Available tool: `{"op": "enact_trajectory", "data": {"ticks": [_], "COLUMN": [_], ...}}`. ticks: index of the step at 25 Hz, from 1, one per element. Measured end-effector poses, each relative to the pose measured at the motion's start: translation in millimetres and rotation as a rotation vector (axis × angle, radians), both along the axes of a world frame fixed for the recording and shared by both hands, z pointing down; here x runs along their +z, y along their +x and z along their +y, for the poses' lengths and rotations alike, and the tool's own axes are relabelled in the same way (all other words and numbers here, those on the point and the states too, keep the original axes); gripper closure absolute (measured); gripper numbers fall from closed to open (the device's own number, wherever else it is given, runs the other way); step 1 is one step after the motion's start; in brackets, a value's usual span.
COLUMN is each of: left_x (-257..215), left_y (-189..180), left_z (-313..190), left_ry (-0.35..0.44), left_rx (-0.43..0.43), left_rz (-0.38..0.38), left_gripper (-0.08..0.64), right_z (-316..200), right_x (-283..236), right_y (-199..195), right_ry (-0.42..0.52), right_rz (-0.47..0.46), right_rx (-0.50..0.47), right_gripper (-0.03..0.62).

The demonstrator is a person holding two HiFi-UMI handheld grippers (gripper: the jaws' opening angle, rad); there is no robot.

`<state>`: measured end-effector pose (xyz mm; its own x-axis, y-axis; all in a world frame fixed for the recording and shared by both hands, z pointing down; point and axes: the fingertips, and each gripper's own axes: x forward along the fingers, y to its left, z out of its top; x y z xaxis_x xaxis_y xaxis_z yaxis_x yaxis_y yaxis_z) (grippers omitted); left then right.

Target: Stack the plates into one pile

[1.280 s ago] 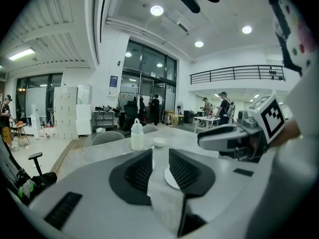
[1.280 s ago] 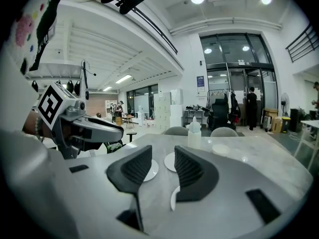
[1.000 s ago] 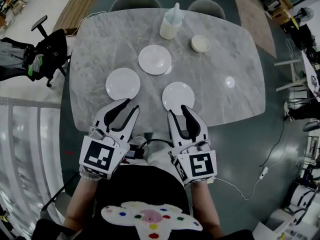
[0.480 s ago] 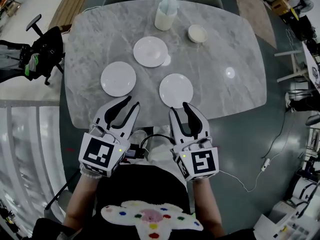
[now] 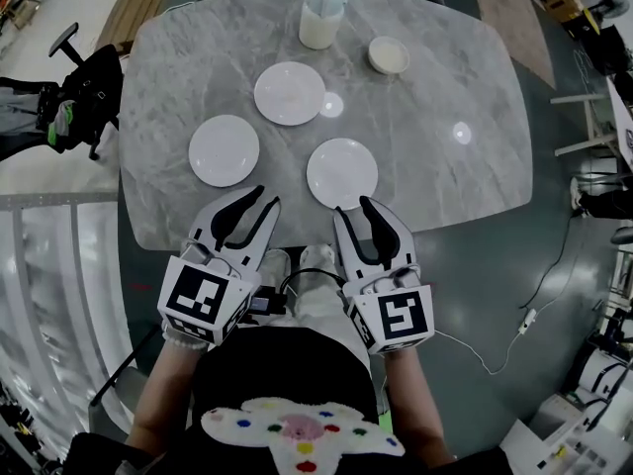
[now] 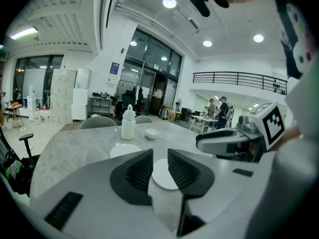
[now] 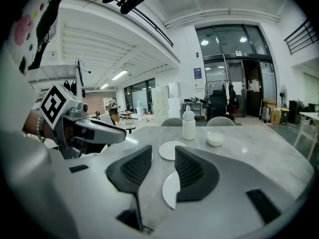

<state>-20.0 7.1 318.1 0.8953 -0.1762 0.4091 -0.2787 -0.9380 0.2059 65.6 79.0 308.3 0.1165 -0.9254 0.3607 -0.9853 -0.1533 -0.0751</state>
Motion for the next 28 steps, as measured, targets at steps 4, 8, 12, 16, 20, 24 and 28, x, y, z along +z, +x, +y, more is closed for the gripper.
{"op": "enact_trajectory", "data": {"ticks": [4,8,12,16,20,24,28], "left_x": [12.9,28.1,45.6,62.7,80.9,98.9,115.9], "left_y": [10.7,20.8,31.1,38.3,46.1,52.2,57.0], "left_z": [3.6,8.4,11.6,15.6,20.6,26.5,31.4], "left_ry": [-0.032,-0.088,-0.140,-0.207,-0.289,-0.354,-0.419], "left_rx": [0.008,0.006,0.001,0.005,0.004,0.003,-0.005], "left_rz": [-0.020,-0.032,-0.048,-0.058,-0.066,-0.077,-0.091], "left_gripper": [0.466,0.466,0.466,0.466,0.466,0.466,0.466], "right_z": [3.0,6.3,9.5,13.3,15.9,20.3,24.0], "right_x": [10.0,19.6,30.3,41.8,50.2,58.3,64.0], "right_y": [8.4,14.5,21.0,24.8,29.0,31.4,34.2], "right_ry": [-0.014,-0.029,-0.042,-0.059,-0.070,-0.082,-0.091], "right_rz": [-0.016,-0.031,-0.039,-0.054,-0.068,-0.080,-0.091], "right_rx": [0.002,0.003,0.006,0.011,0.017,0.027,0.034], "right_gripper": [0.462,0.462,0.462,0.462,0.462,0.462,0.462]}}
